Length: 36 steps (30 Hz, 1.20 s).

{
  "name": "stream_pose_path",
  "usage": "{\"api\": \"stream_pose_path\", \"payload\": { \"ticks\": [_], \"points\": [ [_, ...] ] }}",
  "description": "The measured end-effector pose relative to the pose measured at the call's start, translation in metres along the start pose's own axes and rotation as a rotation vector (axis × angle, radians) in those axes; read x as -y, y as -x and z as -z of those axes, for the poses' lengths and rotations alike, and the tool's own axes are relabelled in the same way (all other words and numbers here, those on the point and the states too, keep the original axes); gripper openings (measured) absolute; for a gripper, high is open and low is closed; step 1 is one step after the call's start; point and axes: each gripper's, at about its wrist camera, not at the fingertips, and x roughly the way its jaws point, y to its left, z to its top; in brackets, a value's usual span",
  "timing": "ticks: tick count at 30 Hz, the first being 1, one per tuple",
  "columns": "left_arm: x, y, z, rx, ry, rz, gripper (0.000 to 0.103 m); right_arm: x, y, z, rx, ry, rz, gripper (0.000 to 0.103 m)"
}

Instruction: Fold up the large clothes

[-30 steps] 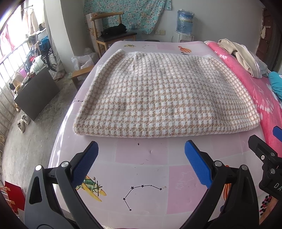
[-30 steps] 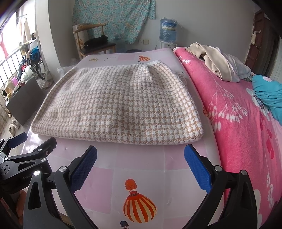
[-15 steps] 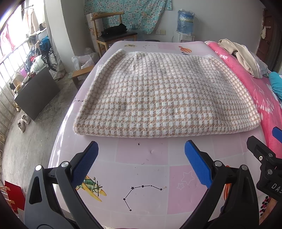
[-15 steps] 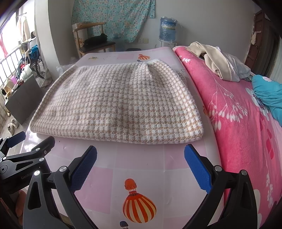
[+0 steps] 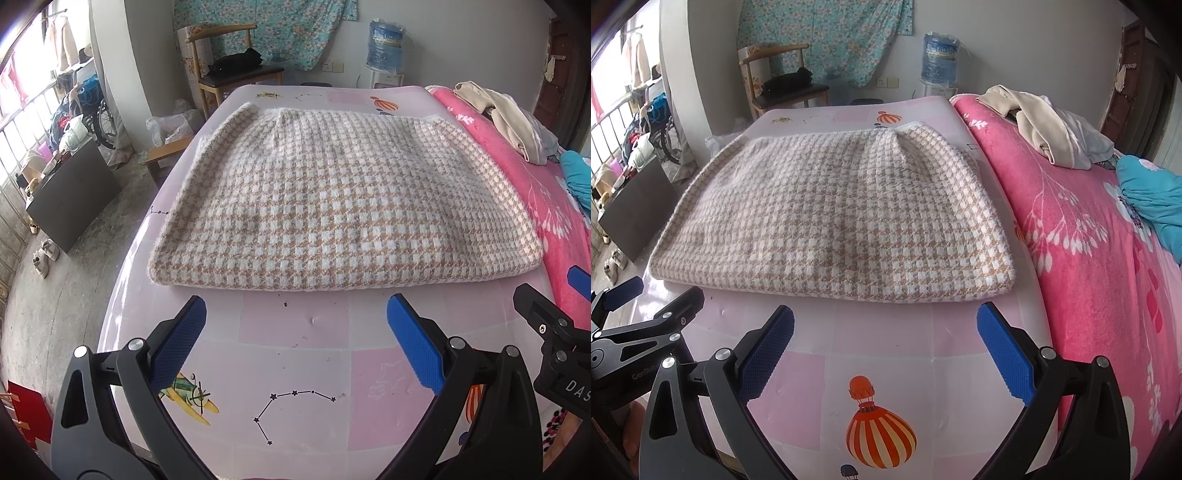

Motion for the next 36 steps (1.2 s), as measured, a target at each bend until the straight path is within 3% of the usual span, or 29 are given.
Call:
{"api": "stream_pose_path", "payload": {
  "ticks": [36],
  "points": [
    [0.001,-0.029,0.010,-0.068,-0.001,0.024,0.095,-0.006,-0.028,0.005,-0.092,0.021,0.054,0.097]
  ]
}}
